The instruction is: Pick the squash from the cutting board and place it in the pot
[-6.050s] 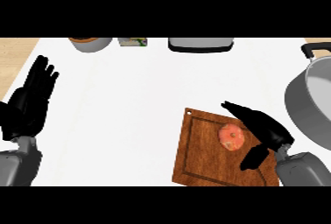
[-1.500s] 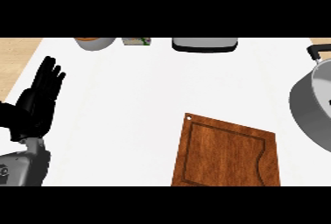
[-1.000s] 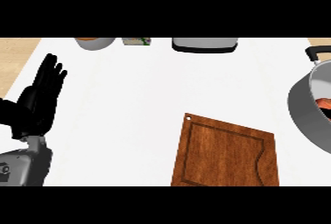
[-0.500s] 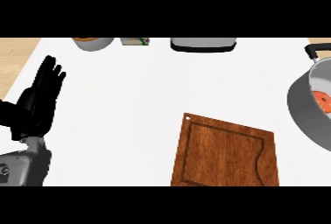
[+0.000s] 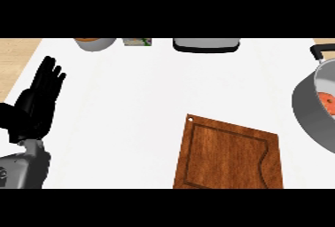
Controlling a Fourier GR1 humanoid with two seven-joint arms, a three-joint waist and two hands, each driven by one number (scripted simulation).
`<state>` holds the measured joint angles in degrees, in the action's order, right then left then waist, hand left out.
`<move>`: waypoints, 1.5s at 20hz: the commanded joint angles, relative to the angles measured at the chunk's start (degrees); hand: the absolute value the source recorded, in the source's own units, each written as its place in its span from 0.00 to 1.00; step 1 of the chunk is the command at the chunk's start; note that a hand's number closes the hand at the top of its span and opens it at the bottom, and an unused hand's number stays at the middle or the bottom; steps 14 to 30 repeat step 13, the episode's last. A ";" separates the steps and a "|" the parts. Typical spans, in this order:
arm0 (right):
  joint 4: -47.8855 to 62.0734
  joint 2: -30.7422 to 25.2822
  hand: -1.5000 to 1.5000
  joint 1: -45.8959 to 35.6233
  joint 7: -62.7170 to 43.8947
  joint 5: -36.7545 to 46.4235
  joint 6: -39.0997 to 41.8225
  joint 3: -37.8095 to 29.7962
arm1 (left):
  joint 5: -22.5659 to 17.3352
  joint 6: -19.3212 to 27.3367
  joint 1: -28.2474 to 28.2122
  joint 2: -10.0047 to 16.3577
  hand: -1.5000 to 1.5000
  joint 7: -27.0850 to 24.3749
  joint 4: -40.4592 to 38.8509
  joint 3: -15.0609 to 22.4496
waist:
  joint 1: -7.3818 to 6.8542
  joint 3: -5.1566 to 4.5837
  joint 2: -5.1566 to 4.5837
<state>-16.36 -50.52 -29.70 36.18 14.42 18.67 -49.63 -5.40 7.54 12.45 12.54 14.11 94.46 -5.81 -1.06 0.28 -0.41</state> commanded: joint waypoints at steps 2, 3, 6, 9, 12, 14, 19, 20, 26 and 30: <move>3.56 -5.05 0.00 5.47 4.36 -1.58 7.33 -0.98 | 1.24 0.74 -2.30 -1.22 0.50 -1.40 1.14 0.76 | 0.06 -0.01 -0.07; 3.97 -5.65 0.00 3.99 3.18 -1.58 6.89 -0.97 | 2.09 1.18 0.10 -2.85 0.50 -3.47 -3.66 1.94 | 0.22 0.01 -0.30; 4.62 -6.55 0.00 7.68 6.73 -1.42 8.71 -0.75 | 0.17 -0.31 -1.59 -0.88 0.50 -1.73 -0.36 0.44 | -0.21 0.10 -0.25; 4.56 -8.25 0.00 7.49 5.97 -1.71 9.18 -0.52 | 1.15 0.44 -0.46 -0.15 0.50 0.86 1.83 0.91 | -0.55 0.13 -0.12; 4.64 -8.02 0.00 8.57 6.85 -2.11 10.14 -0.07 | -0.07 -0.35 -0.43 0.00 0.50 0.09 -0.49 -0.55 | -0.03 0.05 -0.08; 4.68 -9.18 0.00 8.83 6.29 -2.19 11.19 0.04 | 0.69 0.27 1.92 -0.87 0.50 -1.20 -2.65 -0.01 | 0.33 0.04 -0.13; 4.68 -9.18 0.00 8.83 6.29 -2.19 11.19 0.04 | 0.69 0.27 1.92 -0.87 0.50 -1.20 -2.65 -0.01 | 0.33 0.04 -0.13; 4.68 -9.18 0.00 8.83 6.29 -2.19 11.19 0.04 | 0.69 0.27 1.92 -0.87 0.50 -1.20 -2.65 -0.01 | 0.33 0.04 -0.13; 4.68 -9.18 0.00 8.83 6.29 -2.19 11.19 0.04 | 0.69 0.27 1.92 -0.87 0.50 -1.20 -2.65 -0.01 | 0.33 0.04 -0.13; 4.68 -9.18 0.00 8.83 6.29 -2.19 11.19 0.04 | 0.69 0.27 1.92 -0.87 0.50 -1.20 -2.65 -0.01 | 0.33 0.04 -0.13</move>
